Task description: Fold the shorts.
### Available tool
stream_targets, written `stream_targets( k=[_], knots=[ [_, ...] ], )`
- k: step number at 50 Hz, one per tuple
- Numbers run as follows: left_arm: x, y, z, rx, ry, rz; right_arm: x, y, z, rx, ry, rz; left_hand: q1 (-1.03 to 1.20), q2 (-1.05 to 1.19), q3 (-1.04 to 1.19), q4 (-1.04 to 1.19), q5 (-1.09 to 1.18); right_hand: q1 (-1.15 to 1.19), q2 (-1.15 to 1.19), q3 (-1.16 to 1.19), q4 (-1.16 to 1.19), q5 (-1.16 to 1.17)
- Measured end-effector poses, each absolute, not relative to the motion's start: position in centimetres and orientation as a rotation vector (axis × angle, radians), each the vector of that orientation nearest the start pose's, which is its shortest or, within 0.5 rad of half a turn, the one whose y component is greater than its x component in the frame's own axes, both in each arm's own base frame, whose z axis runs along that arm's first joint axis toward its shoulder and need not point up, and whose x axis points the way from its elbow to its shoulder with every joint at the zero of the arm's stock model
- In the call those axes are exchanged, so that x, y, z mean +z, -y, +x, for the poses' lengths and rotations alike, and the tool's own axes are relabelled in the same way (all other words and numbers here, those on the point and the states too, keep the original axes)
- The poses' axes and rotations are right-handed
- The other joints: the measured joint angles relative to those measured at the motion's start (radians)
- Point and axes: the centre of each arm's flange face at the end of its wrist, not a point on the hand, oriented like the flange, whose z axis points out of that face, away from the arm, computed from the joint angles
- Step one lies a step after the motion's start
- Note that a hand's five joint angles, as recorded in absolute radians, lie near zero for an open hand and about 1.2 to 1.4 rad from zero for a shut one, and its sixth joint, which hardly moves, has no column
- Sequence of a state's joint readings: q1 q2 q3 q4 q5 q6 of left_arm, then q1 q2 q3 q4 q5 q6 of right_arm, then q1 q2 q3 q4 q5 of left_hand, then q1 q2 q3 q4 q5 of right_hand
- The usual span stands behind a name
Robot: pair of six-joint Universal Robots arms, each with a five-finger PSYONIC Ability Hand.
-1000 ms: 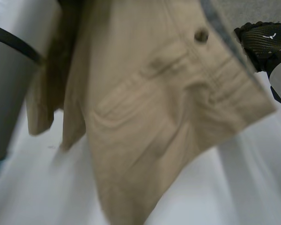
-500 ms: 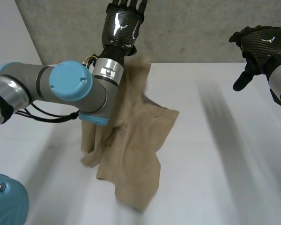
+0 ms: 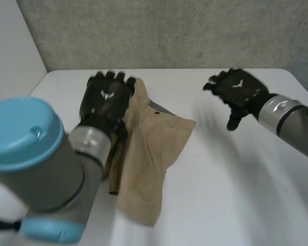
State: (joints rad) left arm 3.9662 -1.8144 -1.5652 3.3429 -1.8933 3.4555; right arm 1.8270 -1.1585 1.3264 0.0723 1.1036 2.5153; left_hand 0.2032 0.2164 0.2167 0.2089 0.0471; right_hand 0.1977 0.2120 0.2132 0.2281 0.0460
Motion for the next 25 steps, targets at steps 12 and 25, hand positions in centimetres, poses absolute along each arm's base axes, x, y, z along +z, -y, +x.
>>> stream_targets(
  k=[12,25],
  knots=[
    [22.9,10.6,-29.2,-2.009,-2.623,0.695,16.0,35.0,28.9,-1.713,-1.737,-1.455,0.047,0.04,0.033,0.048,0.041,0.149,0.184,0.191,0.175,0.165],
    [18.2,10.8,-30.9,-1.815,-2.7,0.769,12.8,38.0,30.8,-1.803,-1.689,-1.417,0.139,0.126,0.124,0.134,0.123,0.245,0.308,0.309,0.292,0.275]
  ],
)
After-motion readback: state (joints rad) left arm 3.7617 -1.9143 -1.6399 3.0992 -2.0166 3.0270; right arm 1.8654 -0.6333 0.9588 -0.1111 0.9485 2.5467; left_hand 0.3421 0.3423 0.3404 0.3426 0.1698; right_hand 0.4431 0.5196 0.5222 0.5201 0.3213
